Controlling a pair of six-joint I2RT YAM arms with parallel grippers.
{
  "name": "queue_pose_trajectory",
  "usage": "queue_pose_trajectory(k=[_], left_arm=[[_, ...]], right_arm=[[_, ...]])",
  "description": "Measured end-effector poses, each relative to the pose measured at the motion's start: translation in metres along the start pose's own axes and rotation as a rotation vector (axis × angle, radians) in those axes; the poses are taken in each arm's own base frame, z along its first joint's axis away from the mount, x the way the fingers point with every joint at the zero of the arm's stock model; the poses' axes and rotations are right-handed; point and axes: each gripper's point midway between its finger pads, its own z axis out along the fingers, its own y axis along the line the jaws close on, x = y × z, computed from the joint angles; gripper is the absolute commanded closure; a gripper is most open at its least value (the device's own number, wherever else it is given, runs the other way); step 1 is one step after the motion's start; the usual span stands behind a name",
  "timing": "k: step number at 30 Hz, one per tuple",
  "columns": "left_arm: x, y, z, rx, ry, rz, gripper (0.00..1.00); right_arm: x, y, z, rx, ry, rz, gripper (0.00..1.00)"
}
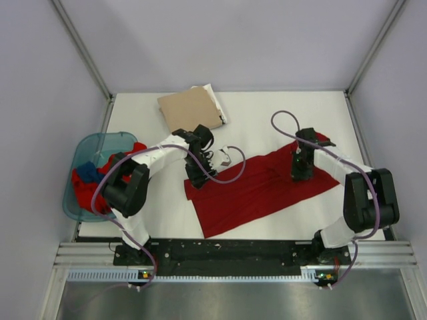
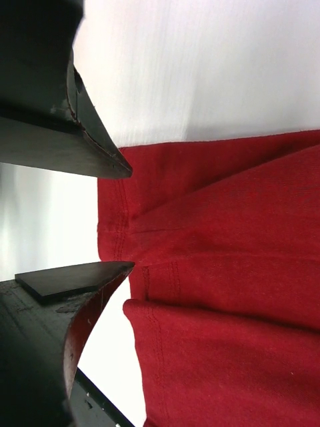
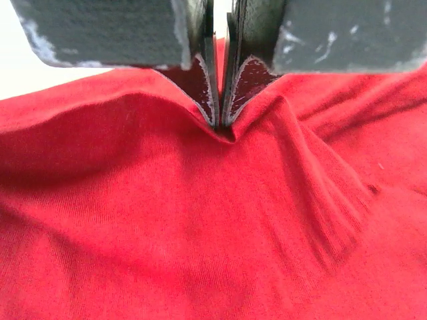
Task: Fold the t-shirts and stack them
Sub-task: Rotate the tshirt 45 degrees
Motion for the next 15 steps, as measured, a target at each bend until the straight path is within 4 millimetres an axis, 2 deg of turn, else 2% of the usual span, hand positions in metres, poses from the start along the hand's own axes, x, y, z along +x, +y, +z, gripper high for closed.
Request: queue_pose_trajectory(k=[5,8,11,13,15], left_arm=[[-0.003,0.002,-0.004,-0.001,0.001,0.005,0.43],[-0.01,0.005,-0.009,-0.014,-0.014,0.015,0.43],[-0.013,0.007,-0.011,-0.02,-0.023,0.024,0.43],[-0.013,0.007,-0.011,-0.02,-0.023,0.026,0.43],[-0.013,0.007,-0.011,-0.02,-0.024,0.026,0.41]], right_arm=[[0.042,-0.006,-0.006,-0.002,0.041,0.028,0.94],[0.053,-0.006,-0.011,-0.015,0.064,0.051,0.92],[0.043,-0.007,-0.024,-0.05,0.017,0.103,0.88],[0.024,-0.017,-0.037,-0.052,-0.054,0.164,0.87],[-0.008,-0.033,-0.049,-0.038,-0.152,0.24,0.88]])
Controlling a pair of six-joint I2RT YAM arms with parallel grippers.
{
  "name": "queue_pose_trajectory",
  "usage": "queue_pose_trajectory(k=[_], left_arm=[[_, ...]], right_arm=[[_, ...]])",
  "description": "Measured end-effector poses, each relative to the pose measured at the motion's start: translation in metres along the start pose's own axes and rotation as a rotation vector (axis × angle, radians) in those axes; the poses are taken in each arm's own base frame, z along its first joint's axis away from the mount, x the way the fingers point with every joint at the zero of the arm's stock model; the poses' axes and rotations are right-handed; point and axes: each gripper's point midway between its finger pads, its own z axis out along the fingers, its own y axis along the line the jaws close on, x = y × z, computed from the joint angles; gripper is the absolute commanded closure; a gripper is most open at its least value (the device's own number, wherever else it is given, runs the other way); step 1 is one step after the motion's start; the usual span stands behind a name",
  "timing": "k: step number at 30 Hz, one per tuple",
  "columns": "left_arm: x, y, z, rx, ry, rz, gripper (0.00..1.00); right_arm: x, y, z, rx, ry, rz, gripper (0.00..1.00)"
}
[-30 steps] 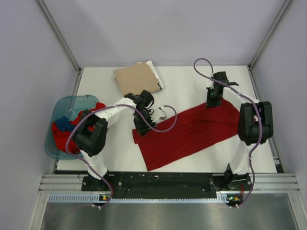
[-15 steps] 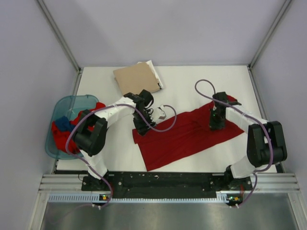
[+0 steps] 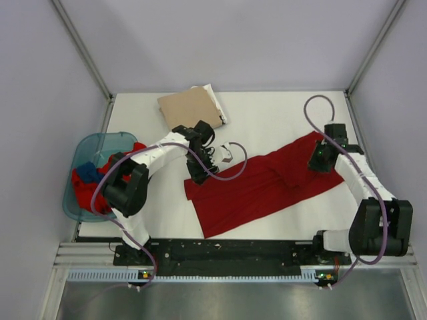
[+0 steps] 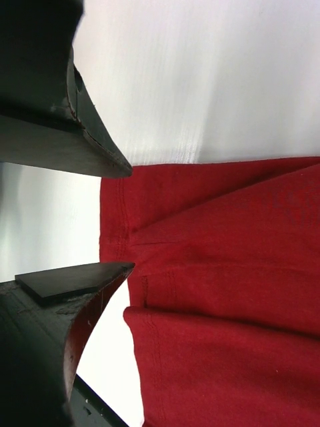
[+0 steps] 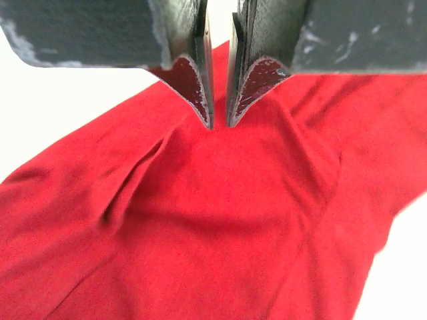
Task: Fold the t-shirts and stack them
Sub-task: Rotate the tshirt 45 degrees
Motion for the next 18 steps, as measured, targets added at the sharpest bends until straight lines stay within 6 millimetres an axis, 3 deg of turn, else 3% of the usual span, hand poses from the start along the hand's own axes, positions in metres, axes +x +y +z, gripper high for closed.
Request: queue_pose_trajectory(k=[3,5,8,11,15,18], left_arm=[[0.001,0.0,0.002,-0.001,0.001,0.0,0.37],[0.007,-0.001,0.008,-0.003,0.014,-0.002,0.36],[0.027,-0.006,0.021,0.004,0.064,-0.011,0.36],[0.044,-0.013,0.029,0.017,0.113,-0.021,0.36],[0.049,-0.013,0.031,0.012,0.126,-0.021,0.36],[0.05,-0.013,0.032,0.011,0.128,-0.015,0.35]], right_arm=[[-0.051,-0.013,0.003,0.025,-0.111,0.081,0.88],[-0.066,-0.023,0.018,0.041,-0.123,0.12,0.89],[-0.054,-0.042,0.045,0.069,-0.061,0.184,0.94],[-0.023,-0.081,0.055,0.123,0.006,0.332,0.94],[-0.01,-0.108,0.036,0.159,-0.056,0.467,0.88],[-0.013,-0.115,0.011,0.183,-0.148,0.485,0.72]])
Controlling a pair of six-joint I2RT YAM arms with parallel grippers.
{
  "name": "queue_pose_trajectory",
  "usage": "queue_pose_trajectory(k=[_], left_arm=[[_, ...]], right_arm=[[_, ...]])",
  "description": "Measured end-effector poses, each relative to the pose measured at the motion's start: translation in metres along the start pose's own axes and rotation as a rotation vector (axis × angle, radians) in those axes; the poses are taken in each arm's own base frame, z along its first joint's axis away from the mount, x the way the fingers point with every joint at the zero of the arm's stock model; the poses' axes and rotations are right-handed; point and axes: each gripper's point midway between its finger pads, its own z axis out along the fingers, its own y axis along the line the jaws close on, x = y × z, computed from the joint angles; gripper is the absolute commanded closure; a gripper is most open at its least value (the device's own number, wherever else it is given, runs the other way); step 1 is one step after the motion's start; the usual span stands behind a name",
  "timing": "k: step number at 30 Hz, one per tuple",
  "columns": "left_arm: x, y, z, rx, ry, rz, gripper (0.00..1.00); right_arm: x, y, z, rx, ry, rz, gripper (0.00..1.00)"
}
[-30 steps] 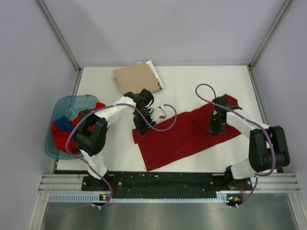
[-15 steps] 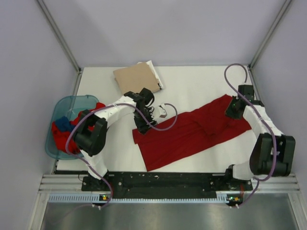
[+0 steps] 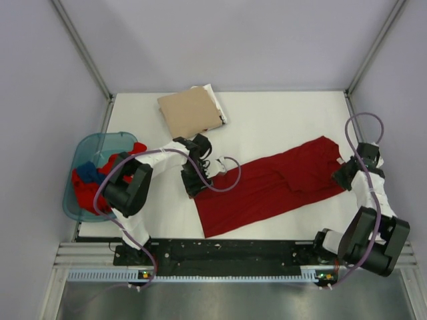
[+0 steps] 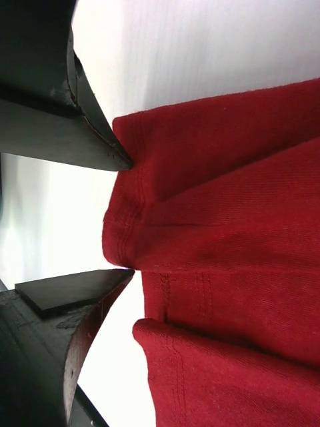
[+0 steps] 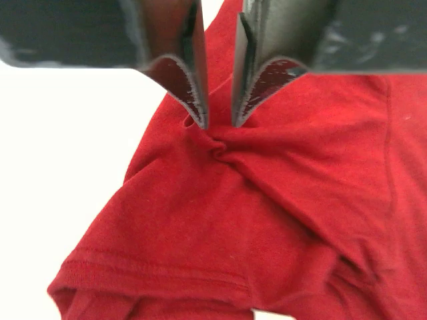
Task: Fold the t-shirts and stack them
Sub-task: Rotate the tshirt 45 degrees
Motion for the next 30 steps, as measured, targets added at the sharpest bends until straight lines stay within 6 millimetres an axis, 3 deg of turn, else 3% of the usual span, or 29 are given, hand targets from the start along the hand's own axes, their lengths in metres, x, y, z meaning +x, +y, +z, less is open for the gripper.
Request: queue_pose_trajectory(k=[2,4,9,12,14,16,19,23,25,28,30], left_arm=[[0.0,0.0,0.0,0.001,0.0,0.004,0.33],[0.0,-0.001,0.0,0.004,-0.001,0.015,0.32],[0.004,0.001,0.002,-0.01,0.004,0.035,0.33],[0.004,0.005,0.002,-0.031,0.005,0.037,0.48],[0.003,0.007,0.002,-0.039,0.005,0.034,0.57],[0.003,0.008,0.004,-0.045,0.005,0.04,0.58],[0.005,0.007,0.005,-0.051,-0.002,0.049,0.57],[0.013,-0.004,0.006,-0.043,0.005,0.097,0.54],[0.017,-0.016,0.007,-0.031,0.017,0.141,0.51],[0.017,-0.037,0.009,0.005,0.042,0.219,0.44],[0.013,-0.056,0.009,0.056,0.041,0.262,0.39]], right_arm=[[-0.012,0.006,-0.012,-0.032,-0.059,-0.001,0.59],[-0.023,0.014,-0.02,-0.062,-0.093,-0.012,0.53],[-0.059,0.054,-0.02,-0.158,-0.118,-0.077,0.5],[-0.076,0.089,0.004,-0.183,-0.081,-0.15,0.57],[-0.077,0.107,0.027,-0.183,-0.042,-0.197,0.67],[-0.071,0.12,0.057,-0.17,0.021,-0.234,0.79],[-0.05,0.123,0.094,-0.131,0.13,-0.262,0.93],[-0.07,0.15,0.106,-0.173,0.14,-0.252,0.95],[-0.077,0.173,0.116,-0.22,0.169,-0.252,0.94],[-0.086,0.222,0.131,-0.313,0.167,-0.287,0.92],[-0.086,0.264,0.139,-0.389,0.158,-0.329,0.86]])
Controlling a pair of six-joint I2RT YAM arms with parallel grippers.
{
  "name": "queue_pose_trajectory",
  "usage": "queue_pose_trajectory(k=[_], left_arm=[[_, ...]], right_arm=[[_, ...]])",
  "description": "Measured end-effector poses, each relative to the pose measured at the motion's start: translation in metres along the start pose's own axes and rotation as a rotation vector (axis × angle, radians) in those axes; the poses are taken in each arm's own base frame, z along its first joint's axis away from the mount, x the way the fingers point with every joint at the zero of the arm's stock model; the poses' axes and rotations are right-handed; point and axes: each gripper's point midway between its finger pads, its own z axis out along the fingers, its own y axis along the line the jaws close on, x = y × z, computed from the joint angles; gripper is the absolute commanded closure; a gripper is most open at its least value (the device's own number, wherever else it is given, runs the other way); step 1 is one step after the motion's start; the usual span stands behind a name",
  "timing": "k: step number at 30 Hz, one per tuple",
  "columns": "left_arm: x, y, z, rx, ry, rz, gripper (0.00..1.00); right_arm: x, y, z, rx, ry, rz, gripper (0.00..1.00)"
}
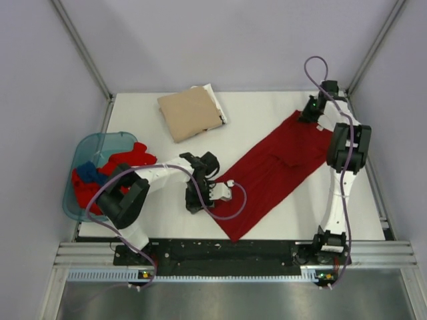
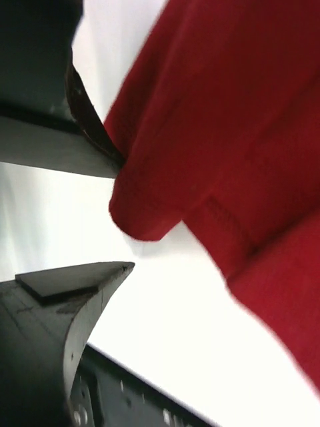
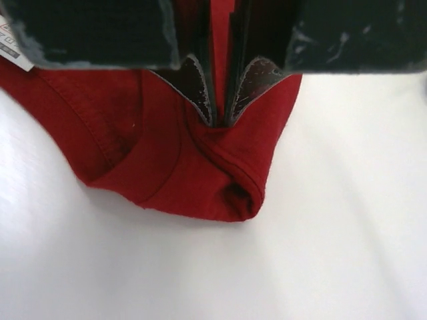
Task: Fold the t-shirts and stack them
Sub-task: Rotate the tshirt 45 degrees
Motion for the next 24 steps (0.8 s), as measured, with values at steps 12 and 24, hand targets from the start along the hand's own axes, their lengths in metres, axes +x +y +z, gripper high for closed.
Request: queue_pose_trajectory(k=[12,24], left_arm=[[-0.028,0.002,-0.06,0.015,-0.116,0.06,0.28],[-0.053,0.015,-0.067,-0.073,-0.305,0.452,0.25]], right_arm=[[-0.024,0.056,0.004,-0.04,-0.072,-0.237,0.01],[0.023,0.171,-0.261,-0.242,-0.477,-0.635,0.01]])
